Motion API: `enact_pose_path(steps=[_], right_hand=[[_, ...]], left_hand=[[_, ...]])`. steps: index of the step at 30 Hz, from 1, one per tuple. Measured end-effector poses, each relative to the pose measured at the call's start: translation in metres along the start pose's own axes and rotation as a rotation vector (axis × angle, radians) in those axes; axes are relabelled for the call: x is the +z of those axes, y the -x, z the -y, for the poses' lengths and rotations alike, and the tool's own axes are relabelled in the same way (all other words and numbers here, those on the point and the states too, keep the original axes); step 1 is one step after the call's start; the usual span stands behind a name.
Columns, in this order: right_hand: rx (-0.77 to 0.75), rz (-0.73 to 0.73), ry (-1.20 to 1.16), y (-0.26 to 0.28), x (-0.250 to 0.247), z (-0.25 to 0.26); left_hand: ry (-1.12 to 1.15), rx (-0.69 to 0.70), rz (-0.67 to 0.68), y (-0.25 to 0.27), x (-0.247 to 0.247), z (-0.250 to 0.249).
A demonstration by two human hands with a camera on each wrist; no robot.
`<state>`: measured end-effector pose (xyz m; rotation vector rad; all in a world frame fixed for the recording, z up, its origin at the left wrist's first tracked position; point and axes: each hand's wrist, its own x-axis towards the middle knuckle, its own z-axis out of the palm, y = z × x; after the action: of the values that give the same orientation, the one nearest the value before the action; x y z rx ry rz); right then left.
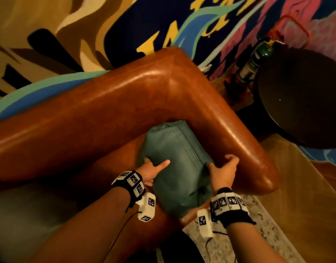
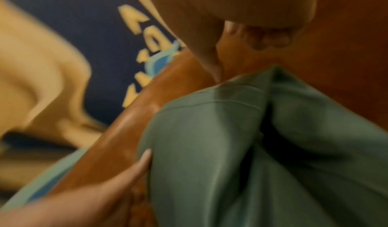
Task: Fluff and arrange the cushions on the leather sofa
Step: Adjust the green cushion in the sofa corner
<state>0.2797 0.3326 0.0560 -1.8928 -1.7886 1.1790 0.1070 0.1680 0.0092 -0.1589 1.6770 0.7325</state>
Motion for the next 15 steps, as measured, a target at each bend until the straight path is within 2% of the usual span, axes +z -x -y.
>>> enact_pose_path(steps=[1, 3, 6, 8, 10, 12, 15], right_hand=[[-0.147, 0.035, 0.003, 0.010, 0.007, 0.014], [-0.374, 0.225, -0.005, 0.032, 0.036, 0.038], [-0.603, 0.626, 0.082, 0.076, 0.095, 0.064], [-0.643, 0.894, 0.235, 0.112, 0.135, 0.072], [-0.667, 1.114, 0.368, 0.148, 0.173, 0.072], [-0.661, 1.288, 0.525, 0.185, 0.210, 0.064], [-0.557, 1.419, 0.728, 0.232, 0.263, 0.036]], left_hand=[[-0.012, 0.024, 0.003, 0.001, -0.007, 0.002], [-0.008, 0.106, -0.055, 0.007, -0.026, 0.012], [-0.026, 0.233, -0.213, 0.019, -0.064, 0.040], [-0.022, 0.258, -0.286, 0.032, -0.097, 0.073], [0.127, 0.236, -0.341, 0.049, -0.129, 0.117], [0.312, 0.211, -0.467, 0.068, -0.161, 0.167], [0.547, 0.136, -0.710, 0.094, -0.196, 0.247]])
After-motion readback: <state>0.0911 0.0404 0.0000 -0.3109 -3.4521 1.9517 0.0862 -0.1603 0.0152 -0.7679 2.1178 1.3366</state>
